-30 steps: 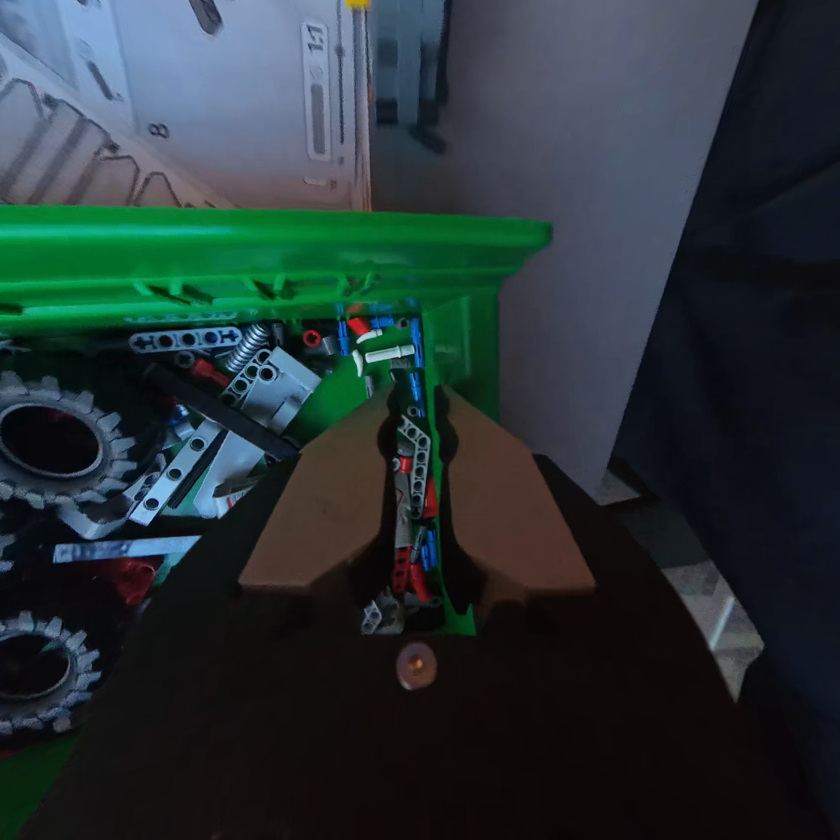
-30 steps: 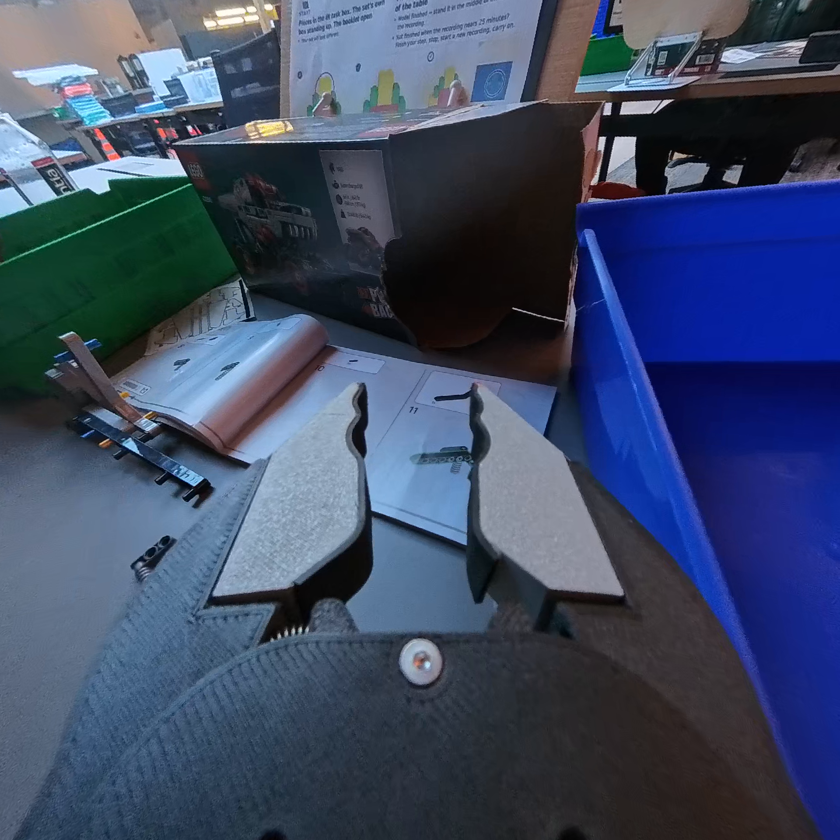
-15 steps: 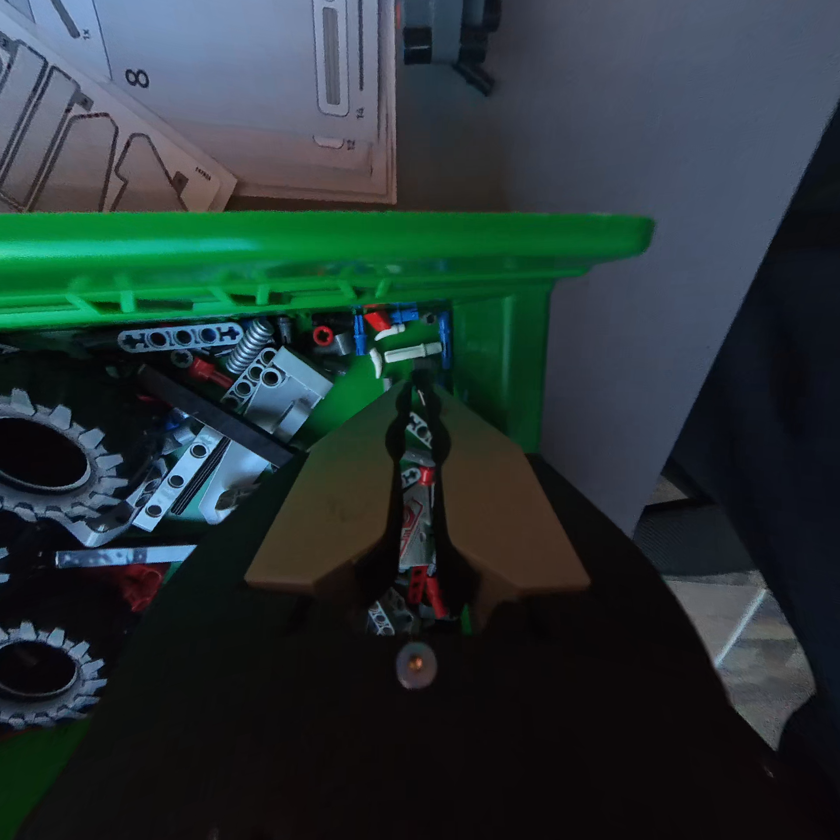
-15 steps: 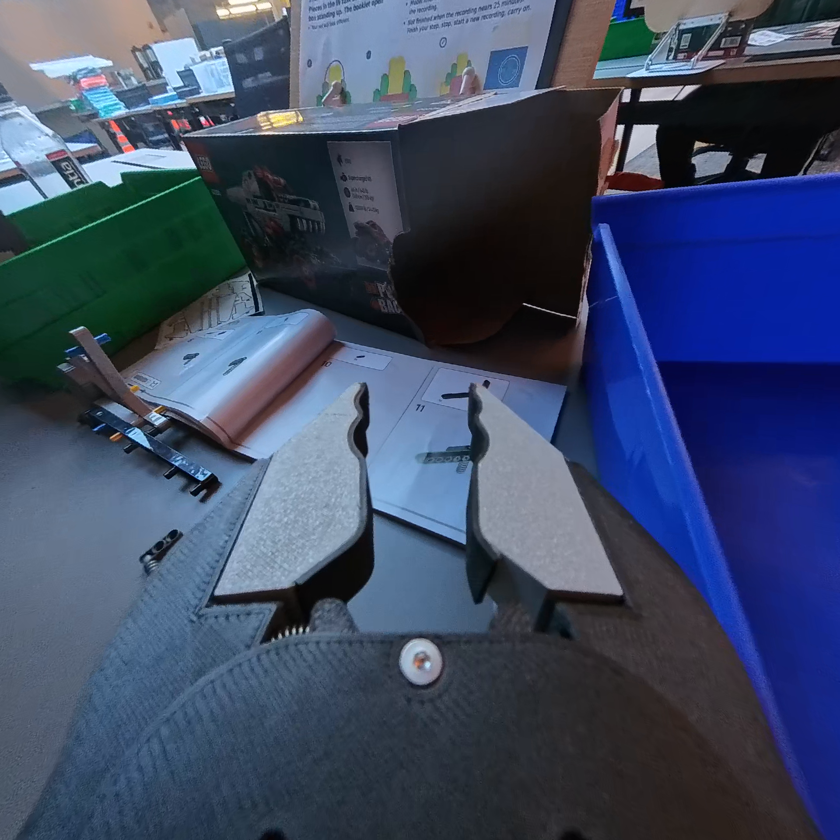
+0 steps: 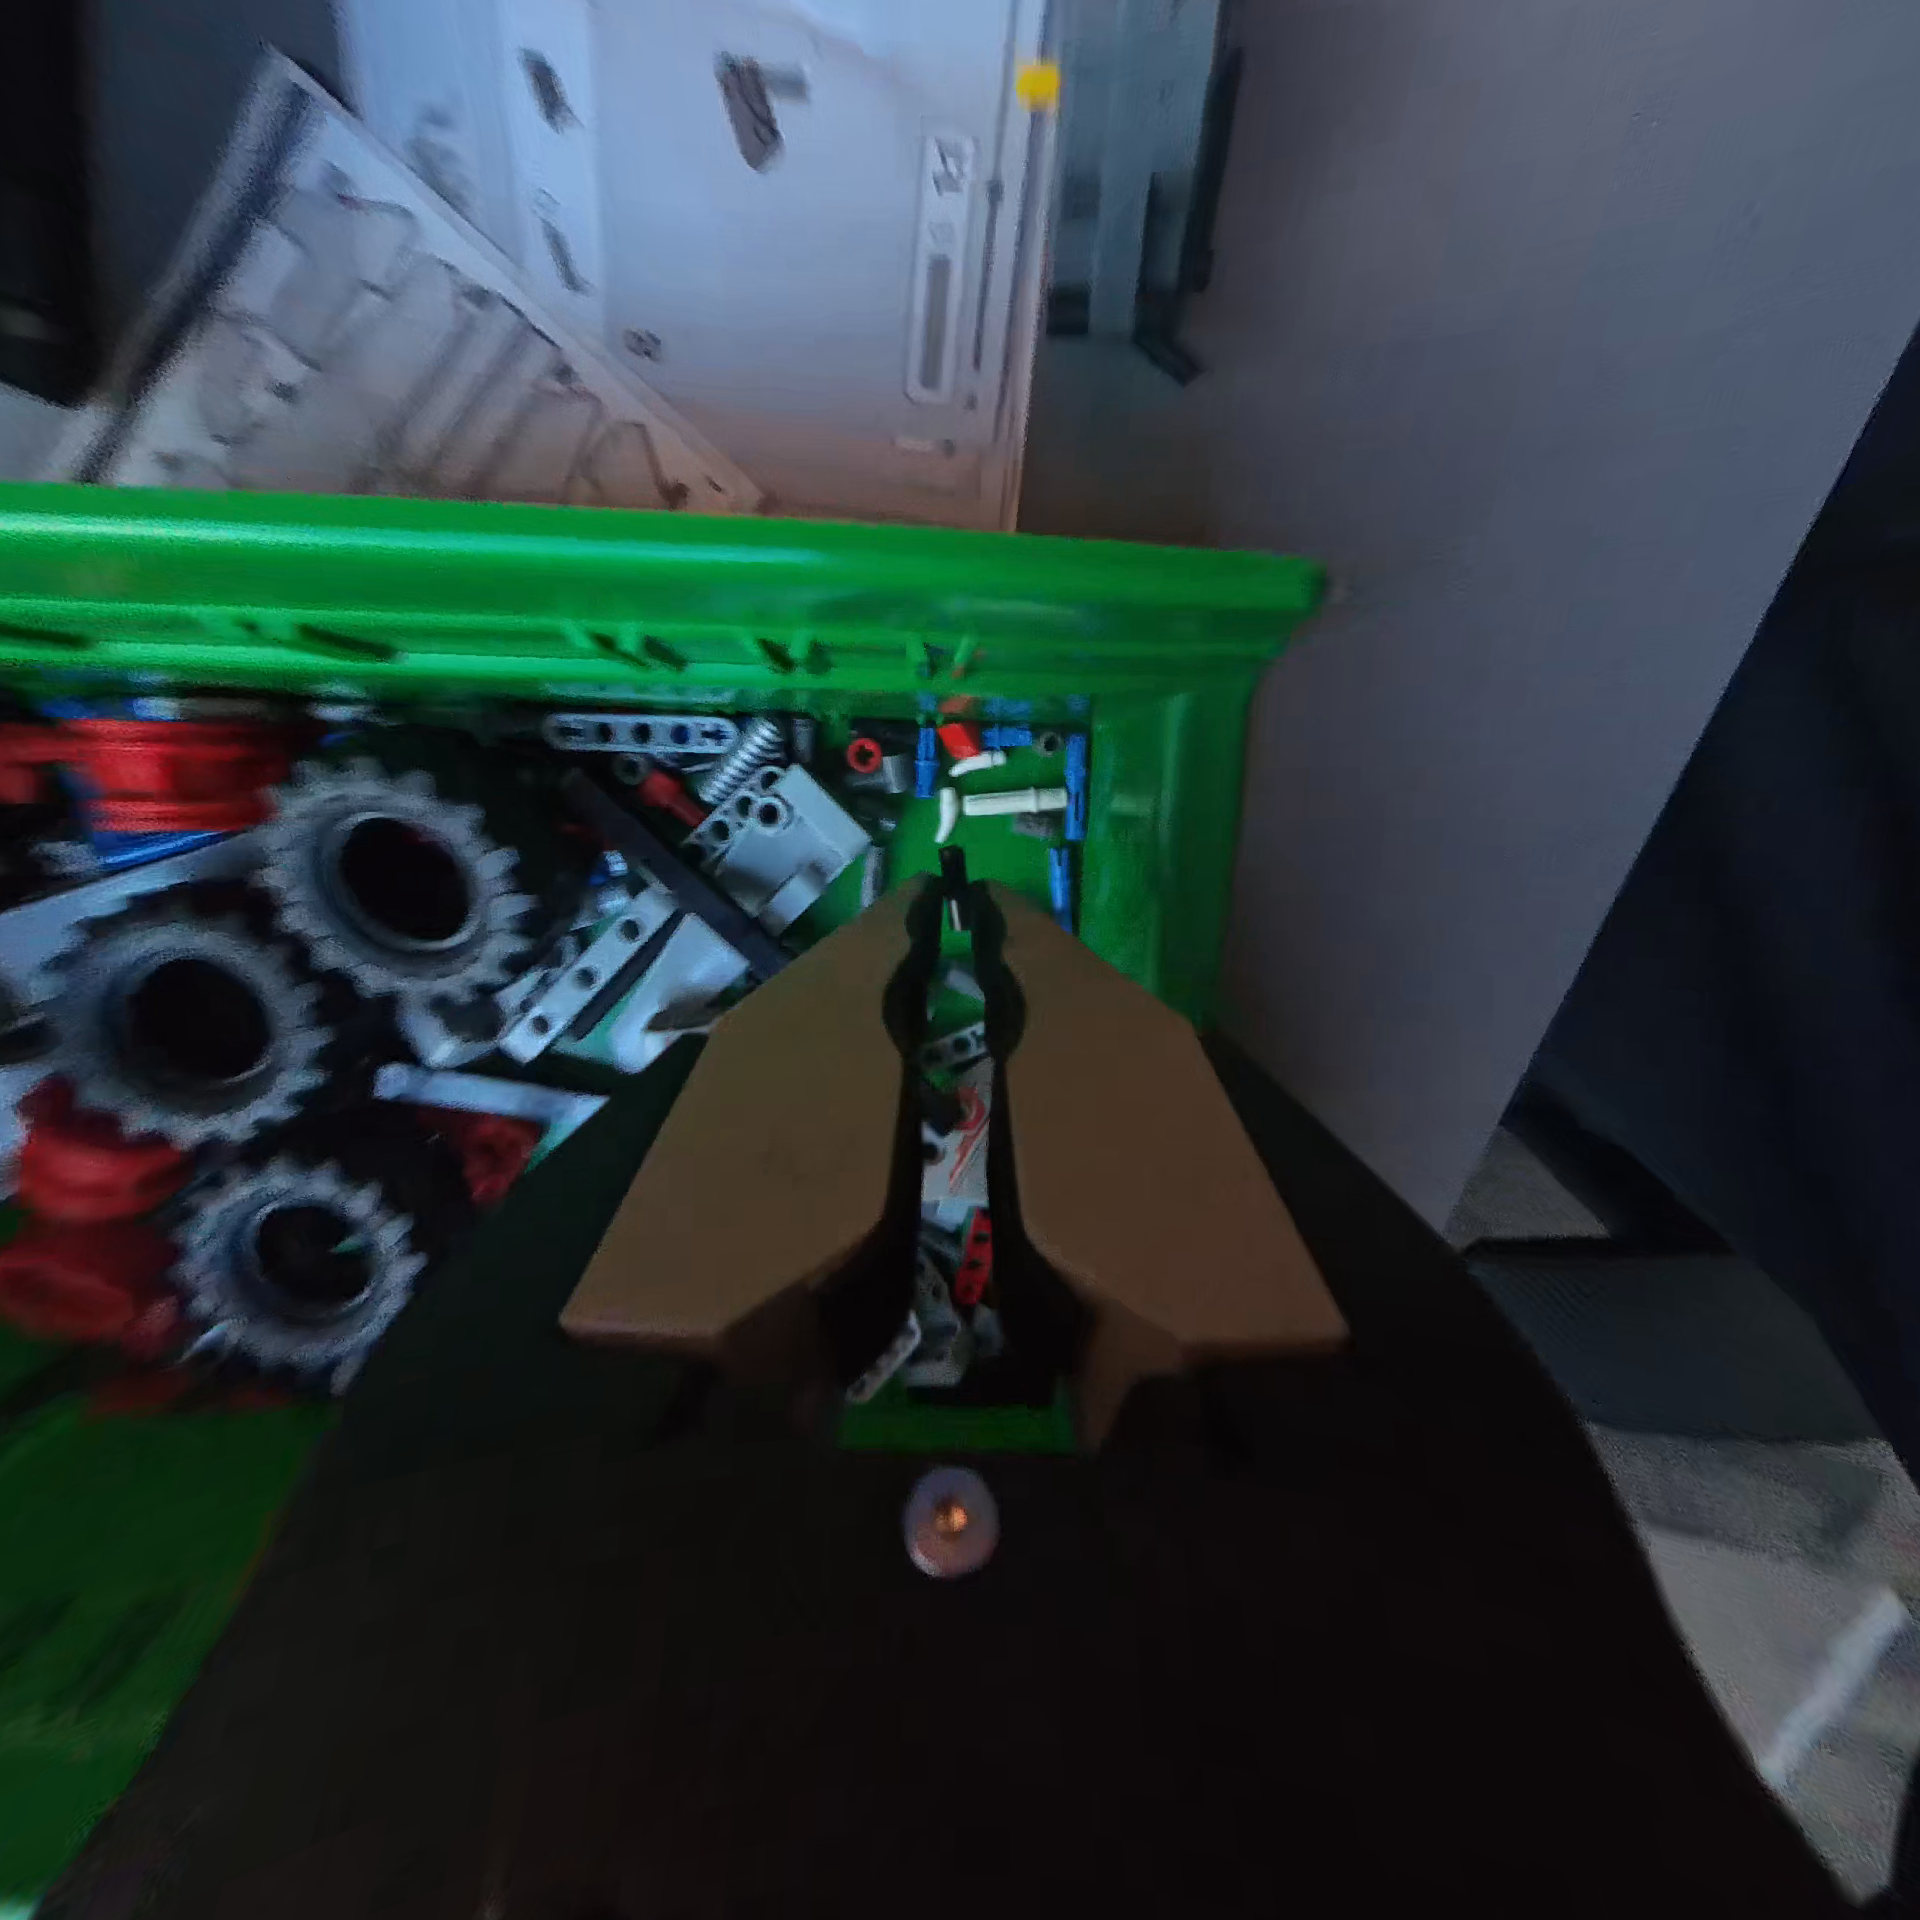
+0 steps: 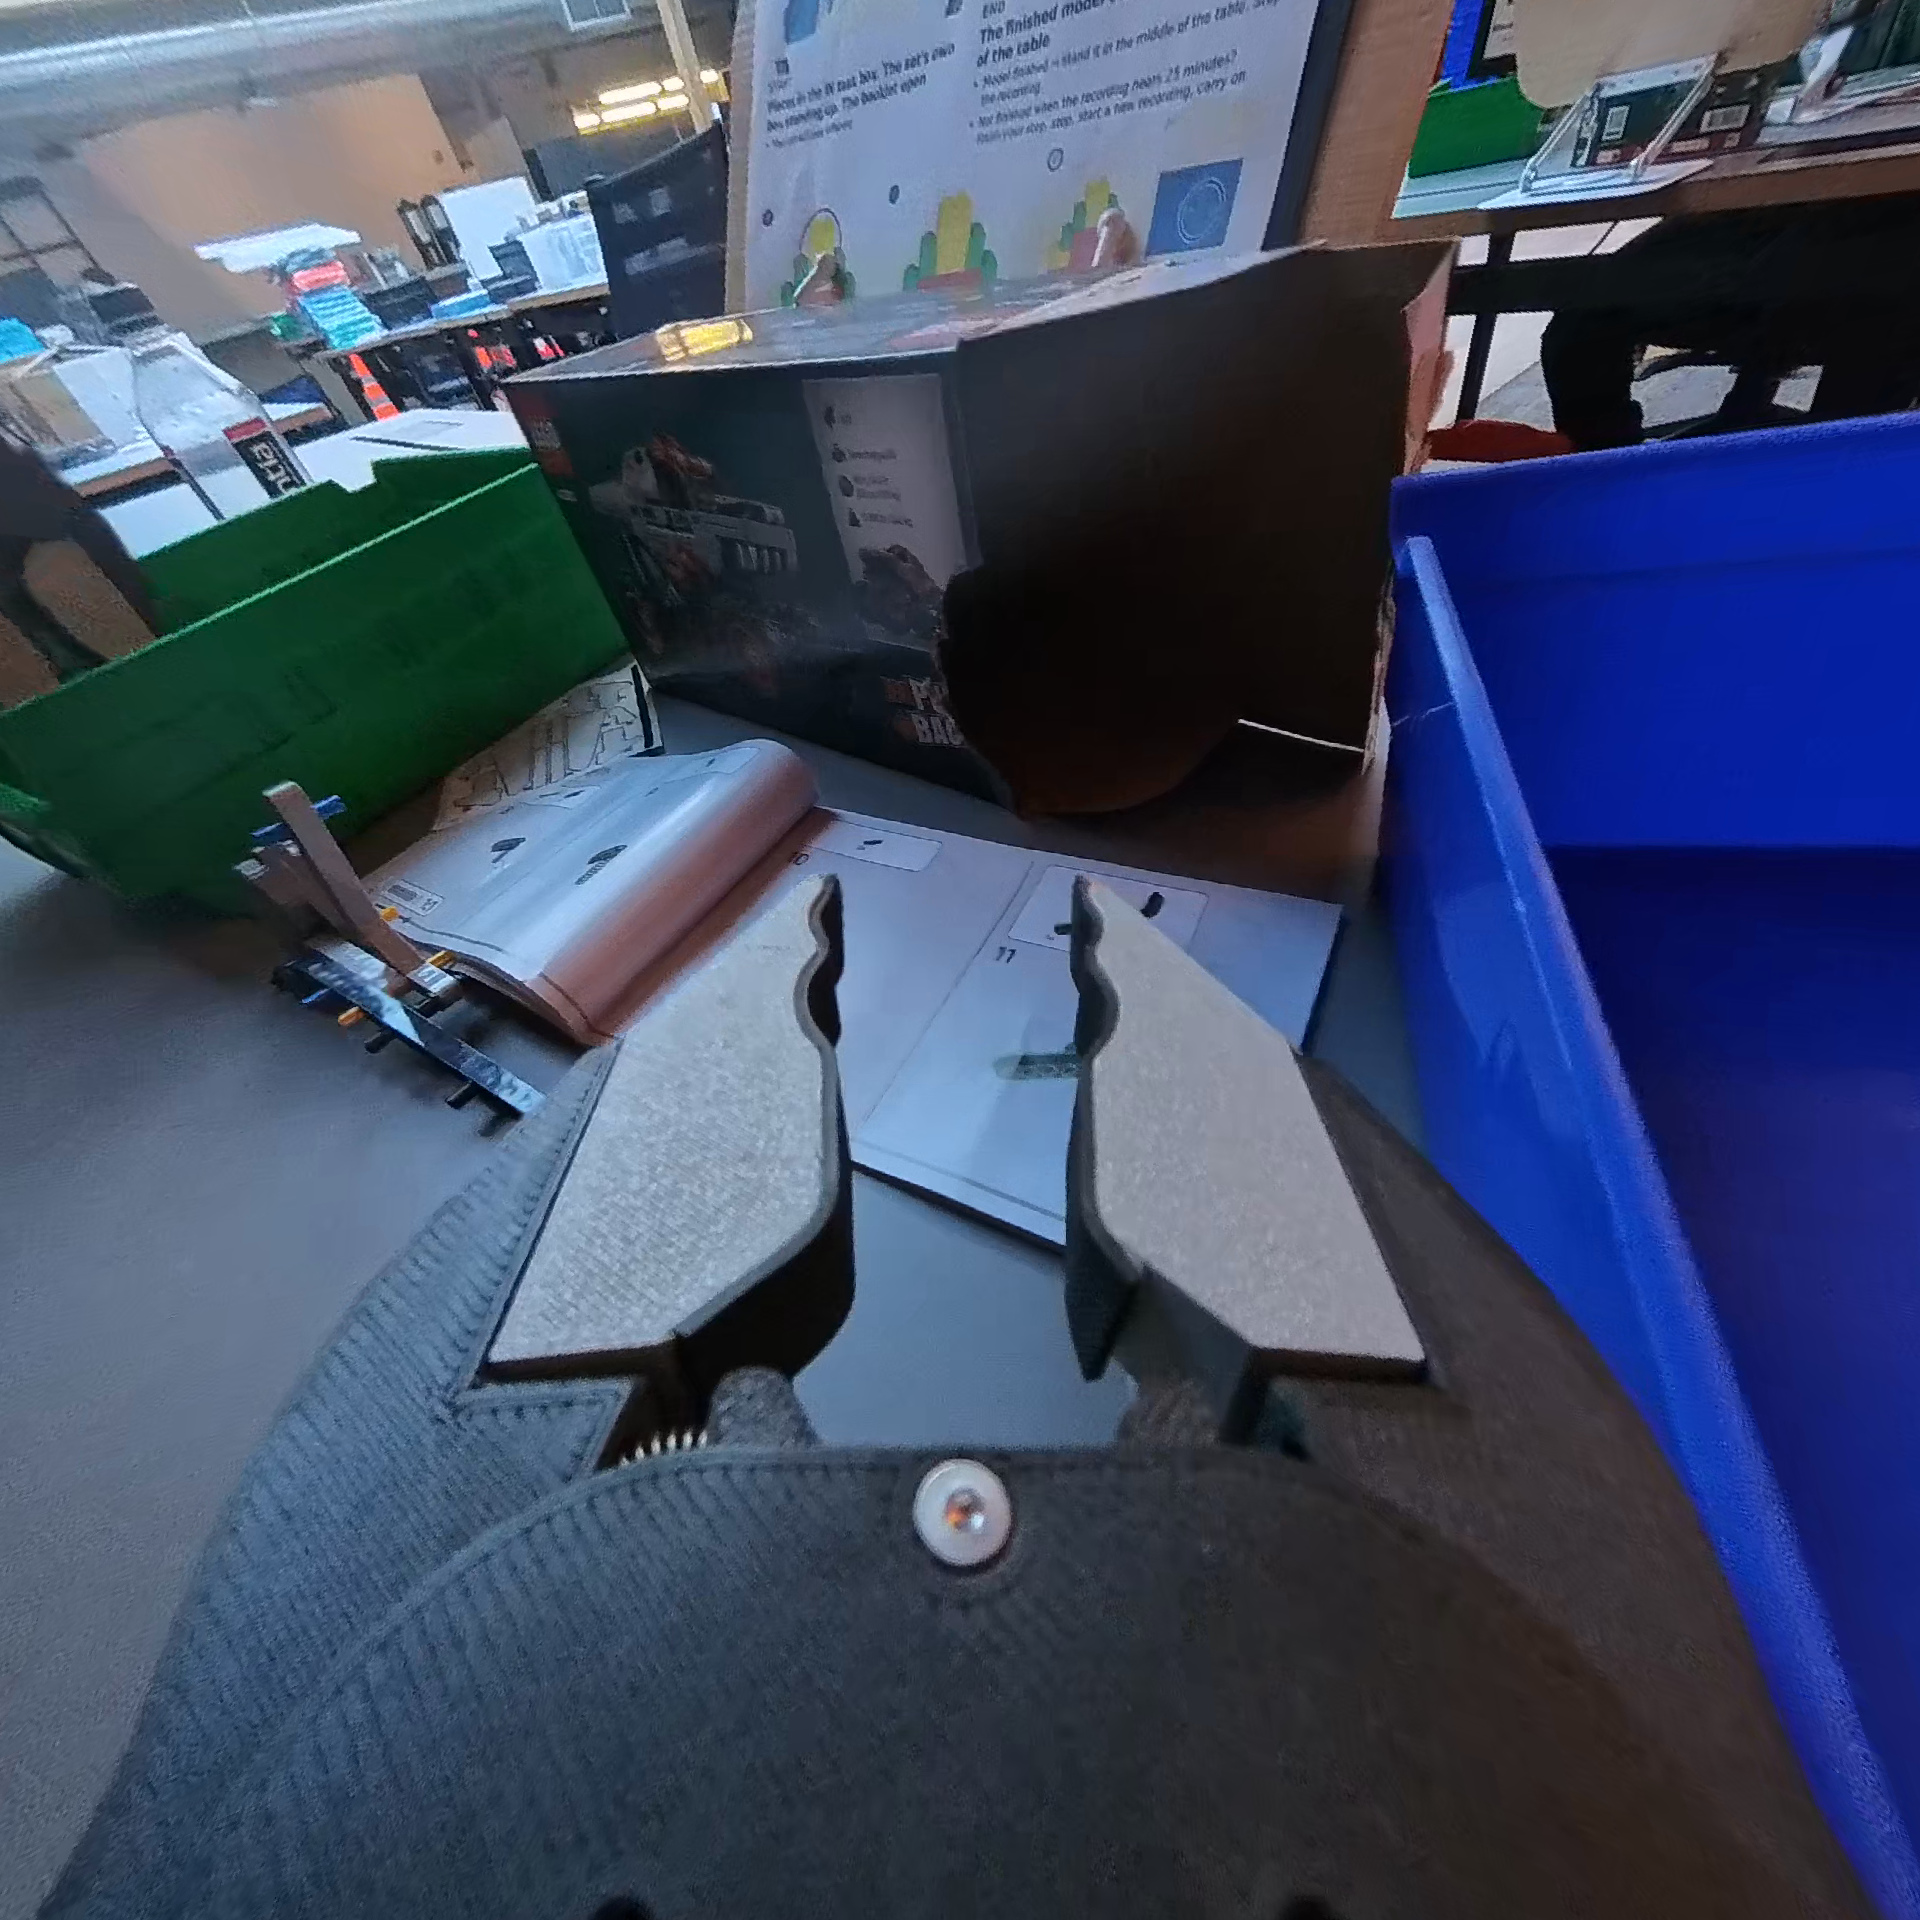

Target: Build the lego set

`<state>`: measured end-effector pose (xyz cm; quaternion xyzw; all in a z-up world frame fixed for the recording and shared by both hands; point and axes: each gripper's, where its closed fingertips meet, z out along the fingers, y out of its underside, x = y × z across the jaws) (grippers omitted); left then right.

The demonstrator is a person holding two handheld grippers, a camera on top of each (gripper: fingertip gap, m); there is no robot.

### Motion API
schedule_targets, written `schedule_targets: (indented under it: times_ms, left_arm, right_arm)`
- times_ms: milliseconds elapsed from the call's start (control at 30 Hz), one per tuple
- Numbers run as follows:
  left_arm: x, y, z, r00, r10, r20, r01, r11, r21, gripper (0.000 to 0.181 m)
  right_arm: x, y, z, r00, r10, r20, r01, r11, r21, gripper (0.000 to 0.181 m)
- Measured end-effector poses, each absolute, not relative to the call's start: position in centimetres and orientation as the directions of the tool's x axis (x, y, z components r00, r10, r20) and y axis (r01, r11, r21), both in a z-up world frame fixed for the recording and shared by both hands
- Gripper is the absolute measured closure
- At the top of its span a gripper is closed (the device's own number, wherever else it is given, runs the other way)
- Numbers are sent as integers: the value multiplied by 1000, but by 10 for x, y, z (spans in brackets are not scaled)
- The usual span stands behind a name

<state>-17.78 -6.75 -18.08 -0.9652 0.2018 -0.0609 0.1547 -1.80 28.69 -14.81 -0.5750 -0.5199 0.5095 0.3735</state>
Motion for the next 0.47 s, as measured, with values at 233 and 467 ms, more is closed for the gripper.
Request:
schedule_targets:
  times_ms: [233, 467]
  left_arm:
    - [-123, -40, -81, 896, -435, -87, -395, -693, -604, 178]
    - [-19, -5, -131, 858, -512, 48, -367, -676, -639, 178]
  right_arm:
    - [-23, 262, -139, -131, 979, -155, 207, -126, -970, 135]
    - [-24, 233, -139, -198, 976, -92, 249, -41, -968, 136]
